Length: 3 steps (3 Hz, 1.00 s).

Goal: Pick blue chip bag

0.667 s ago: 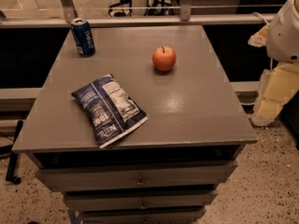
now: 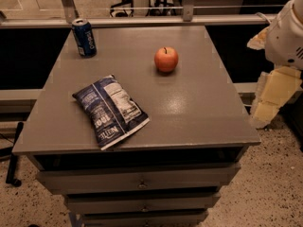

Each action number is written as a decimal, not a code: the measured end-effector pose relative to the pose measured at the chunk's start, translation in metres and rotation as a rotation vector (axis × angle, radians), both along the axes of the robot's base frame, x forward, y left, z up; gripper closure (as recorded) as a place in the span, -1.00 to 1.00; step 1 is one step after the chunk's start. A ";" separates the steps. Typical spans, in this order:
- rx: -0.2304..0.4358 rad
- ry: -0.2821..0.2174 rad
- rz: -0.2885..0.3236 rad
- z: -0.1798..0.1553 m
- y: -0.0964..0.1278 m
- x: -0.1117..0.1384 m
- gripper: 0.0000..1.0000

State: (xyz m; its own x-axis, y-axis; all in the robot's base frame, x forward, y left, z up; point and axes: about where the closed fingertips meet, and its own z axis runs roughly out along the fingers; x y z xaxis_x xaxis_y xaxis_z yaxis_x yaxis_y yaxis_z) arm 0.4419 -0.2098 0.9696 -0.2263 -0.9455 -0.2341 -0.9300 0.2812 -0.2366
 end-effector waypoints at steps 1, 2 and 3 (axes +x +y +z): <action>0.078 0.013 0.041 -0.025 0.041 0.010 -1.00; 0.209 0.018 0.099 -0.047 0.110 0.030 -1.00; 0.339 0.024 0.134 -0.060 0.170 0.044 -1.00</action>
Offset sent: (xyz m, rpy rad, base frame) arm 0.0581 0.2060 -0.0699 0.4130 0.0310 0.1677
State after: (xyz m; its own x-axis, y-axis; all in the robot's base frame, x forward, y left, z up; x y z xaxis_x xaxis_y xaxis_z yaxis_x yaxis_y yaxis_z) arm 0.4862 -0.0400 0.9094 -0.1149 -0.8369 -0.5352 -0.9681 0.2150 -0.1284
